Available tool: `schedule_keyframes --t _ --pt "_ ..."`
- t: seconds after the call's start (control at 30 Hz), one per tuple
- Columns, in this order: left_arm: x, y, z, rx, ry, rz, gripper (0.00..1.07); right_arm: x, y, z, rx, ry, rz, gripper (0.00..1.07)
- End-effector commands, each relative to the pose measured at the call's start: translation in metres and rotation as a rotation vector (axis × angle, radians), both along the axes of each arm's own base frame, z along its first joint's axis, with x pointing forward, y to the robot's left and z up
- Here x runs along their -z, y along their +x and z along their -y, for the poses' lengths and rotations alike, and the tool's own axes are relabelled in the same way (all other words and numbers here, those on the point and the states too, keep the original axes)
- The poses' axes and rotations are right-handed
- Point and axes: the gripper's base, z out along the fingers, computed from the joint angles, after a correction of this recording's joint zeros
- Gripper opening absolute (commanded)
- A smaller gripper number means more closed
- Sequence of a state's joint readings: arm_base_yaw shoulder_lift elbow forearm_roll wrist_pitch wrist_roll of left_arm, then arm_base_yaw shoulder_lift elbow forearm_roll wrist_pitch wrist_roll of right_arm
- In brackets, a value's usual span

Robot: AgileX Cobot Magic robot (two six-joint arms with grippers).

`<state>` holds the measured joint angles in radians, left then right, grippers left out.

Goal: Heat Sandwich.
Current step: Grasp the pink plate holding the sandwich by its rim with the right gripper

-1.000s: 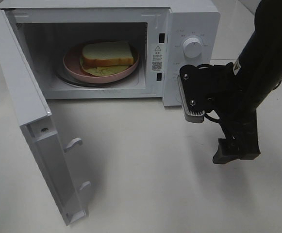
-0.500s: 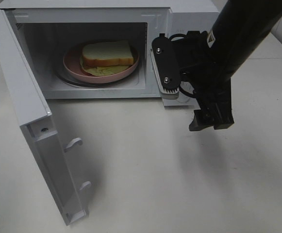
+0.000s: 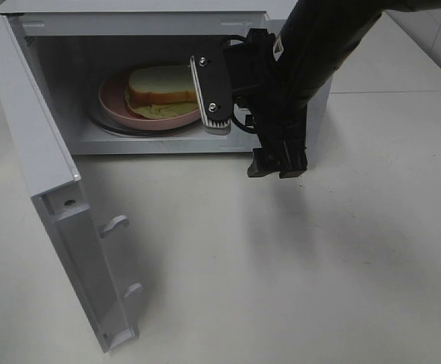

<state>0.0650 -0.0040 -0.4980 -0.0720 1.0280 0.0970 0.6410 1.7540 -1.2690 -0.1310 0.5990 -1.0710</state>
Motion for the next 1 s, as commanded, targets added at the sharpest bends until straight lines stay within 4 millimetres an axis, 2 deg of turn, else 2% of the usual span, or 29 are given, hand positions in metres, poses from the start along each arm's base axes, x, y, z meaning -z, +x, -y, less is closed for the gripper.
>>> schedule_keyframes --t 0.03,0.3,1.0 --pt "0.001 -0.004 0.001 0.001 -0.007 0.022 1.01 0.0 0.003 -0.008 -0.022 0.019 0.028 0.94" --pt "0.001 -0.004 0.001 0.001 -0.007 0.022 1.01 0.008 0.024 -0.031 -0.04 0.046 0.061 0.93" --pt "0.001 -0.004 0.001 0.001 -0.007 0.022 1.01 0.046 0.076 -0.07 -0.044 0.031 0.072 0.9"
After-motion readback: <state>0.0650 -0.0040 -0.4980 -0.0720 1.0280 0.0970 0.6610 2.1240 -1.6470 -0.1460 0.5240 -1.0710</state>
